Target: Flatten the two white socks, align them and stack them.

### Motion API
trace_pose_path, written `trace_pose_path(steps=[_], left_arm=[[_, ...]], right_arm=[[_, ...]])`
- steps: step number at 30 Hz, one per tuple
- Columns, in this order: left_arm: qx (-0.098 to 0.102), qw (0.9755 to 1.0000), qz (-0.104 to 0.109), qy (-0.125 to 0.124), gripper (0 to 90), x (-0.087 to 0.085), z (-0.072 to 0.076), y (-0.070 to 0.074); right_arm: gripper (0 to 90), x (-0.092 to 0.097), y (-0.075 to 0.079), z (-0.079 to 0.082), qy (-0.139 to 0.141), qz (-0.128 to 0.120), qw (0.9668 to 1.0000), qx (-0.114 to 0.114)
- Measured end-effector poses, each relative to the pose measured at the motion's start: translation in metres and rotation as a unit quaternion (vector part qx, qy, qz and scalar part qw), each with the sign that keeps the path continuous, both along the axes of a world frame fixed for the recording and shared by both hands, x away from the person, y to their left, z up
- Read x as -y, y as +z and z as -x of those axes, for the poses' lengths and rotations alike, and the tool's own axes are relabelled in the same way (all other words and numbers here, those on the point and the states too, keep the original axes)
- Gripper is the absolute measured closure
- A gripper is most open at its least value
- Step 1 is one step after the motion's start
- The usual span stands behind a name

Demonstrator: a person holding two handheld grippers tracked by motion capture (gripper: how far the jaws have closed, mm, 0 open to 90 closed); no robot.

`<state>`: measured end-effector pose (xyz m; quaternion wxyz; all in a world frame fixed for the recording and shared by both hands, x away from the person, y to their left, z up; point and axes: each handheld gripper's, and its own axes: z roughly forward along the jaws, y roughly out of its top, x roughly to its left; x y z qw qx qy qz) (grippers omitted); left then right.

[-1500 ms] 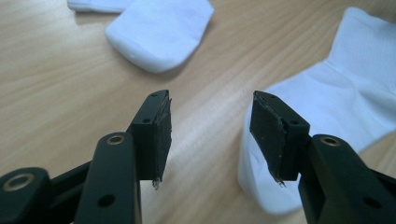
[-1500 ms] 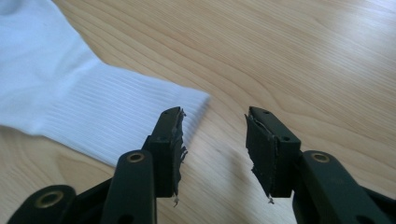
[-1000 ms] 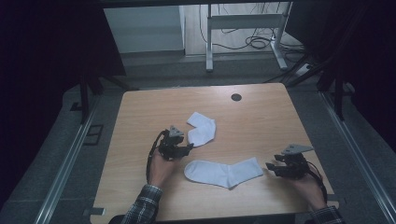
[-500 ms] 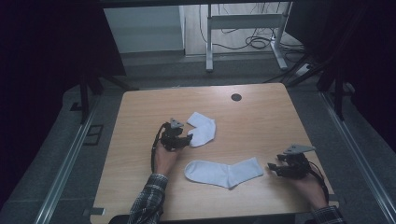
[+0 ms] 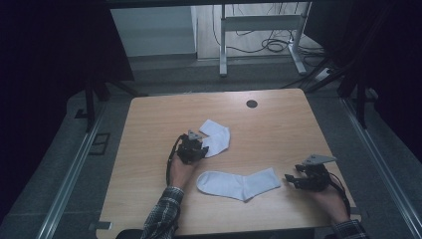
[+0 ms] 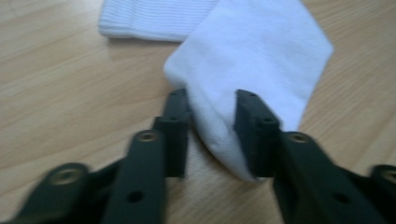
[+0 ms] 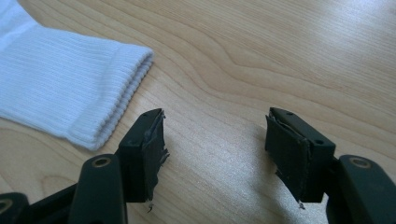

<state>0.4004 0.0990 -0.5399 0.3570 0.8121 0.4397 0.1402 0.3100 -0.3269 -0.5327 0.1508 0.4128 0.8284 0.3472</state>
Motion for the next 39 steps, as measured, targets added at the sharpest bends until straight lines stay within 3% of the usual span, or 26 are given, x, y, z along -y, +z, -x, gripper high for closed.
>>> trace_pose_path(steps=[3, 5, 10, 14, 16, 17, 18, 19, 22, 23, 28, 31, 39], left_arm=[[-0.003, 1.0000, -0.002, 0.000, 80.0, 0.001, 0.001, 0.002], [-0.003, 1.0000, 0.000, -0.002, 83.1, 0.002, 0.001, 0.005], [0.005, 0.9999, 0.009, -0.007, 83.6, 0.003, 0.001, 0.018], [0.024, 0.9994, 0.015, -0.022, 83.7, 0.009, 0.003, 0.043], [0.028, 0.9992, 0.015, -0.025, 83.8, 0.010, 0.004, 0.047], [0.034, 0.9988, 0.019, -0.030, 83.8, 0.014, 0.005, 0.059], [0.034, 0.9988, 0.019, -0.030, 83.8, 0.014, 0.005, 0.059], [0.038, 0.9984, 0.022, -0.037, 83.9, 0.018, 0.005, 0.068], [0.041, 0.9980, 0.024, -0.042, 84.0, 0.022, 0.005, 0.077], [0.049, 0.9972, 0.023, -0.051, 84.0, 0.028, 0.005, 0.089], [0.063, 0.9959, 0.019, -0.063, 84.0, 0.037, 0.005, 0.107], [0.079, 0.9938, 0.016, -0.076, 83.9, 0.050, 0.007, 0.124], [0.107, 0.9891, 0.019, -0.099, 83.9, 0.072, 0.014, 0.154]], right_arm=[[36.5, 0.000, 0.000, 0.000, 0.001, 0.001, 1.0000, 0.001], [36.2, -0.001, 0.000, 0.000, 0.000, 0.001, 1.0000, 0.001], [35.7, -0.001, -0.001, 0.000, 0.000, -0.001, 1.0000, 0.002], [34.5, -0.001, -0.001, 0.001, 0.001, -0.002, 1.0000, 0.002], [34.3, -0.001, -0.001, 0.001, 0.001, -0.002, 1.0000, 0.003], [33.8, -0.002, -0.001, 0.001, 0.003, 0.000, 1.0000, 0.004], [33.6, -0.002, -0.001, 0.001, 0.003, 0.001, 1.0000, 0.004], [33.4, -0.002, -0.001, 0.001, 0.004, 0.001, 1.0000, 0.004], [33.1, -0.002, -0.001, 0.001, 0.004, 0.002, 1.0000, 0.005], [32.9, -0.002, -0.002, 0.001, 0.005, 0.003, 1.0000, 0.007], [32.5, -0.003, -0.002, 0.001, 0.005, 0.004, 0.9999, 0.009], [32.1, -0.003, -0.002, 0.002, 0.006, 0.004, 0.9999, 0.010], [31.7, -0.004, -0.002, 0.002, 0.007, 0.006, 0.9999, 0.011]])
